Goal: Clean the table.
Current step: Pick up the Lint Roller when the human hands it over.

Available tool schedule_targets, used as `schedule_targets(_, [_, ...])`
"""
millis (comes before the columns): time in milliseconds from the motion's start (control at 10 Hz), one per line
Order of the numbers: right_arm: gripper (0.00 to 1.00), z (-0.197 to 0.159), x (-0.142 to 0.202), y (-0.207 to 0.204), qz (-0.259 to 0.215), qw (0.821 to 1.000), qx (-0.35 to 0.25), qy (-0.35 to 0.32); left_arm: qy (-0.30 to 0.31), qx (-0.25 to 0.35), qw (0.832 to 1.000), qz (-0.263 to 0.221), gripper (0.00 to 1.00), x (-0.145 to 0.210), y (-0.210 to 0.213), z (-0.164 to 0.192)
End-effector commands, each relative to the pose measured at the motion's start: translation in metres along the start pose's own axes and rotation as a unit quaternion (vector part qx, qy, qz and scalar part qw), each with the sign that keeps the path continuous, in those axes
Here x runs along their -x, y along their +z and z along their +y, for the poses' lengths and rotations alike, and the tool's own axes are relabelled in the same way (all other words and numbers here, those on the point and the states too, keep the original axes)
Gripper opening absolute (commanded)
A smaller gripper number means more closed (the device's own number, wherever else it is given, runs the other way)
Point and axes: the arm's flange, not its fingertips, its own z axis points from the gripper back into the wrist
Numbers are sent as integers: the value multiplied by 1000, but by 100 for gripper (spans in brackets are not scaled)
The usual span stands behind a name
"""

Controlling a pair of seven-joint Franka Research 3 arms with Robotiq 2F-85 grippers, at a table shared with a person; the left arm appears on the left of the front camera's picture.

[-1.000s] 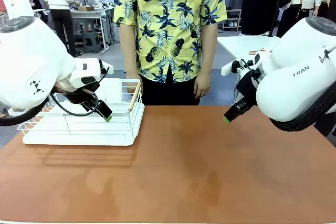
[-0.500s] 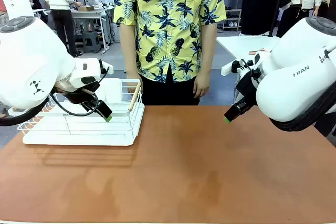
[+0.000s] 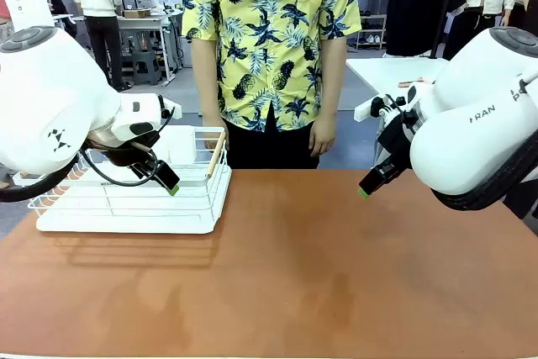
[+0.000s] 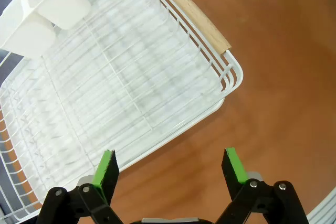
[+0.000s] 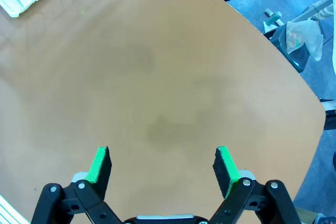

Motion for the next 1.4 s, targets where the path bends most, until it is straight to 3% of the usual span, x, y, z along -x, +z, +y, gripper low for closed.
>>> schedule_targets(0, [100, 0, 0, 0, 0, 1000, 0, 0, 0, 0, 1000, 0, 100, 0, 0, 0])
schedule_targets(100, [100, 0, 0, 0, 0, 1000, 0, 0, 30, 4, 1000, 6, 100, -4, 11, 9])
schedule_targets(300, [100, -18, -14, 38, -15, 997, -39, -58, 99, 117, 988, -16, 100, -8, 55, 33])
schedule_targets(600, [100, -63, -20, 77, -25, 974, -160, -161, 155, 311, 935, -66, 100, 15, 108, 80])
schedule_targets(800, [100, -91, -10, 97, -44, 939, -249, -235, 177, 370, 907, -93, 100, 36, 124, 102])
schedule_targets(1000, [100, -131, 16, 116, -44, 888, -336, -312, 206, 431, 870, -124, 100, 67, 136, 127])
schedule_targets(1100, [100, -149, 31, 120, -39, 866, -358, -347, 224, 451, 855, -126, 100, 84, 139, 140])
schedule_targets(1200, [100, -164, 48, 124, -42, 848, -369, -378, 262, 436, 854, -107, 100, 101, 136, 155])
schedule_targets(1300, [100, -182, 65, 125, -40, 837, -368, -402, 279, 452, 837, -133, 100, 118, 140, 169])
